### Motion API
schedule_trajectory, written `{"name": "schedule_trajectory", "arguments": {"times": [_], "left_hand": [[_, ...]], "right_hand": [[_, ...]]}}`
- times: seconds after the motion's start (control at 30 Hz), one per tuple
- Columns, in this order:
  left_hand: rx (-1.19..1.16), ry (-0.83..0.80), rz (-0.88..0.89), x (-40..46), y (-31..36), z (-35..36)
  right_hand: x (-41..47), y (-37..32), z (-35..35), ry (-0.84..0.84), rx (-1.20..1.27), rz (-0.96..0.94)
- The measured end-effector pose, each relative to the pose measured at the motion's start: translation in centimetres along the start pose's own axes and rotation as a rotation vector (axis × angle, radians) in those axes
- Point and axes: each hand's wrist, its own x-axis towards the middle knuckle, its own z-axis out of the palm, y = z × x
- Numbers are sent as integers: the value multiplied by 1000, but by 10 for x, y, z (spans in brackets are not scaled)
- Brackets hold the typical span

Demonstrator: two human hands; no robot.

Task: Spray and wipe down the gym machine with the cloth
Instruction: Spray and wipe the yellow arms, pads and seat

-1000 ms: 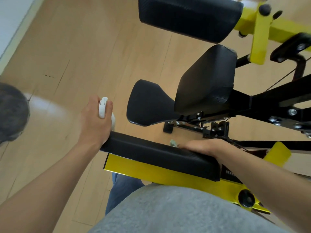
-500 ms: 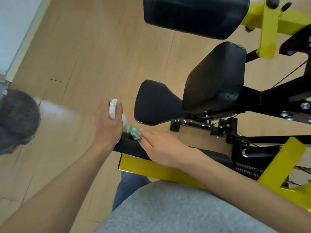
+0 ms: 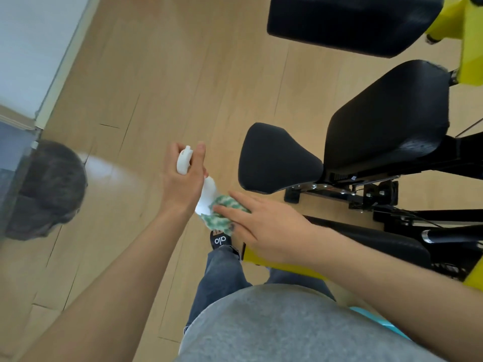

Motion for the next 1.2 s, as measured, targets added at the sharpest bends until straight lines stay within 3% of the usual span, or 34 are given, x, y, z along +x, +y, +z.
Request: {"name": "schedule_trajectory", "arguments": {"times": [0.1, 0.27, 0.33, 0.4, 0.5, 0.63, 0.67, 0.73, 0.8, 0.87, 0.93, 1.03, 1.13, 1.2], "left_hand": [[29, -56, 11, 9, -12, -25], [126, -257, 100, 16, -36, -54], [163, -356, 120, 15, -42, -60], [176, -454, 117, 14, -47, -62], [178, -588, 120, 10, -53, -61], [294, -756, 179, 6, -62, -57], [310, -785, 165, 6, -65, -57], [331, -836, 146, 5, -71, -56], [355, -880, 159, 2, -75, -55], [399, -898, 191, -1, -77, -53], [442, -895, 211, 0, -79, -52], [424, -884, 199, 3, -77, -51], [348, -885, 209, 8, -75, -56], [313, -871, 218, 13, -76, -61]], "right_hand": [[42, -20, -7, -163, -101, 68], [100, -41, -25, -707, -223, 203], [117, -36, -26, -800, -196, 285], [130, -19, -23, -816, -16, 512], [136, 7, -16, -727, 272, 746], [99, 54, -12, -528, 477, 893], [86, 67, -9, -433, 617, 978], [70, 84, -1, -86, 1045, 1140], [67, 90, 4, 224, 1341, 1173], [70, 80, 2, 306, 1258, 1154], [70, 58, -6, 190, 917, 1112], [59, 18, -25, -10, 543, 845], [51, -22, -32, -94, 381, 588], [52, -41, -22, -171, 102, 387]]}}
